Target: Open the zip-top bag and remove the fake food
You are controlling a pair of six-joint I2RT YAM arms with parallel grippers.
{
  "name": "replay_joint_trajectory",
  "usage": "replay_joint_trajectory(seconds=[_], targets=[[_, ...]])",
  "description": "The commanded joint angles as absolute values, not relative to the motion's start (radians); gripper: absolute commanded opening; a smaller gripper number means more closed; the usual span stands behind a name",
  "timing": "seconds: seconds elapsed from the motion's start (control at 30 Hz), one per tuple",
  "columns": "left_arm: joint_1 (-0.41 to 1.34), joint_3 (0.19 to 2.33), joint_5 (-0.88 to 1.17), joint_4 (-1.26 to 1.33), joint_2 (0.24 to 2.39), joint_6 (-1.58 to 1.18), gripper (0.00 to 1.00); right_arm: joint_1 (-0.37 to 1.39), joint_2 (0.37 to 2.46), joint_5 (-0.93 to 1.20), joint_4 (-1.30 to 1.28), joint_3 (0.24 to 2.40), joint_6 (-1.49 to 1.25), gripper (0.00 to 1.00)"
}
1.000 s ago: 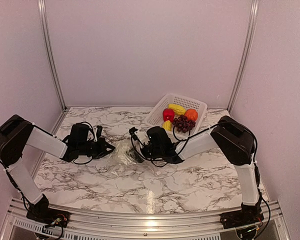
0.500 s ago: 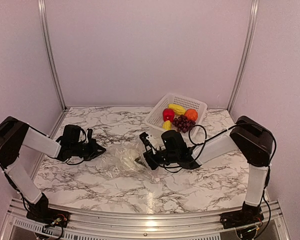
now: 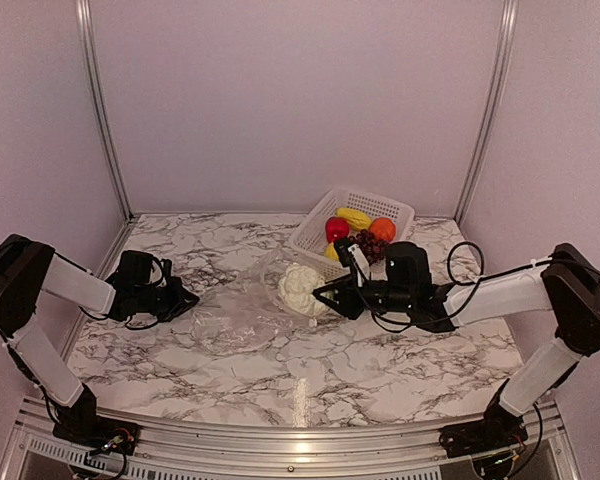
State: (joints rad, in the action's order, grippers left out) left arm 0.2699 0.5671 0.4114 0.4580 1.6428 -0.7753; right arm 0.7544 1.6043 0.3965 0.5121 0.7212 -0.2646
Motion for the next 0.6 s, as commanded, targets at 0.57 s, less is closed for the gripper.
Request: replay_joint_trajectory(seconds=[0.57], targets=[[0.252, 0.55, 0.401, 0.422, 1.6, -0.74, 0.0, 0.41, 1.706, 0.237, 0.362, 1.045, -0.214, 0.0]])
